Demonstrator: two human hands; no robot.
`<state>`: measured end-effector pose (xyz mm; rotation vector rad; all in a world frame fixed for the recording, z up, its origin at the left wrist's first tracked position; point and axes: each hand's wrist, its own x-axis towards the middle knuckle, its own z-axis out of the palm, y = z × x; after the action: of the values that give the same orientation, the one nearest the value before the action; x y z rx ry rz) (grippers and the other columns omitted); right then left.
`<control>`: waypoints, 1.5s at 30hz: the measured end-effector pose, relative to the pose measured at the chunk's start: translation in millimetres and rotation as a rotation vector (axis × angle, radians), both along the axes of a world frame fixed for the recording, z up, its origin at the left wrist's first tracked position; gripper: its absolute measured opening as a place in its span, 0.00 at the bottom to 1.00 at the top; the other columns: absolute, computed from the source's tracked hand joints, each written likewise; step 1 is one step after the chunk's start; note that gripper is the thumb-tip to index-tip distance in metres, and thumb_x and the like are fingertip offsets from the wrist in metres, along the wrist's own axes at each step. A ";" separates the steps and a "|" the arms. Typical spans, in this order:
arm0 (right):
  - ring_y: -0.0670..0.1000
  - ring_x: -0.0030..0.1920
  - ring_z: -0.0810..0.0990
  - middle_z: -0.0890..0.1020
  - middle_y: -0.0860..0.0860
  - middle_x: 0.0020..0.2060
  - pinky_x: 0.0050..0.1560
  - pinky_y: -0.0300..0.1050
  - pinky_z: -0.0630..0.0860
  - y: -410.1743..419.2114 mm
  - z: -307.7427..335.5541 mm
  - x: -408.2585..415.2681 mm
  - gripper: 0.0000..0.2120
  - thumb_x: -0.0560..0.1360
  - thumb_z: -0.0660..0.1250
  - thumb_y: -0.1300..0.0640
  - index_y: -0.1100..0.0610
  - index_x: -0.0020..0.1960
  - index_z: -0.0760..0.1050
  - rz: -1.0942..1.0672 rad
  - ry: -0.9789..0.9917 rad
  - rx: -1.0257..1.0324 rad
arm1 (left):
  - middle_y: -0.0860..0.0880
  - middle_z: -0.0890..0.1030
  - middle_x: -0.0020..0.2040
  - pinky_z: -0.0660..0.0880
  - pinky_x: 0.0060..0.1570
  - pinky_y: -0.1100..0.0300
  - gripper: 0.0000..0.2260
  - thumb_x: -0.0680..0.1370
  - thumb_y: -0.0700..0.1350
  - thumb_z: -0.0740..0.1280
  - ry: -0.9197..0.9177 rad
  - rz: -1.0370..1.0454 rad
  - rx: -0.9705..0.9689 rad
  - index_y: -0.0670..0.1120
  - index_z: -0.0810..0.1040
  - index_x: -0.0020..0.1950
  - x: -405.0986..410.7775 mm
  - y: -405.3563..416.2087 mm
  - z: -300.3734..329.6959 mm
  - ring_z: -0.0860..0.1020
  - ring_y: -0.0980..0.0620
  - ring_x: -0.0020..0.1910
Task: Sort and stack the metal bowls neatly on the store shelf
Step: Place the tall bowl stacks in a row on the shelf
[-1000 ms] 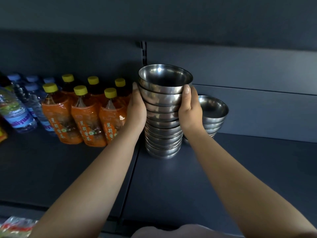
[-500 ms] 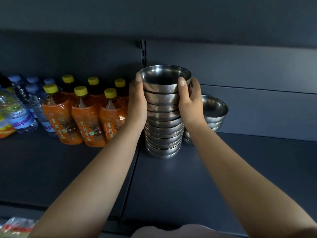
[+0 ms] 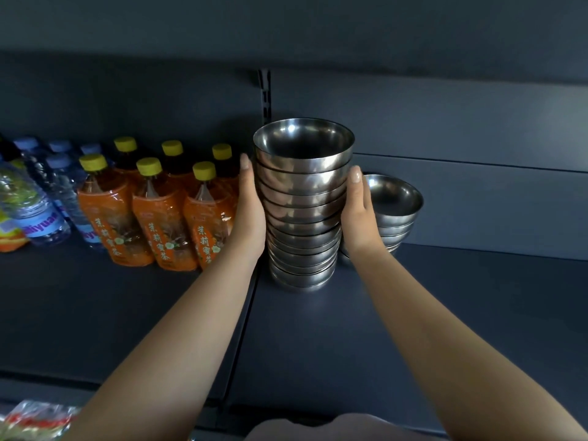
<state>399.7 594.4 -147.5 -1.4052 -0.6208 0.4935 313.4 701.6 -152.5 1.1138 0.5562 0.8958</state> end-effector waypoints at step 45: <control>0.46 0.70 0.67 0.67 0.44 0.71 0.71 0.56 0.65 -84.7 -76.7 -32.6 0.38 0.70 0.63 0.41 0.41 0.76 0.50 0.065 0.134 -0.099 | 0.50 0.71 0.70 0.68 0.61 0.40 0.47 0.56 0.80 0.49 0.408 -0.451 -0.393 0.57 0.68 0.69 -18.9 -73.5 -58.8 0.70 0.44 0.67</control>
<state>367.1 509.7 -224.2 -1.4356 -0.5405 0.6727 294.5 628.2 -211.3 1.0031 0.7391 0.1522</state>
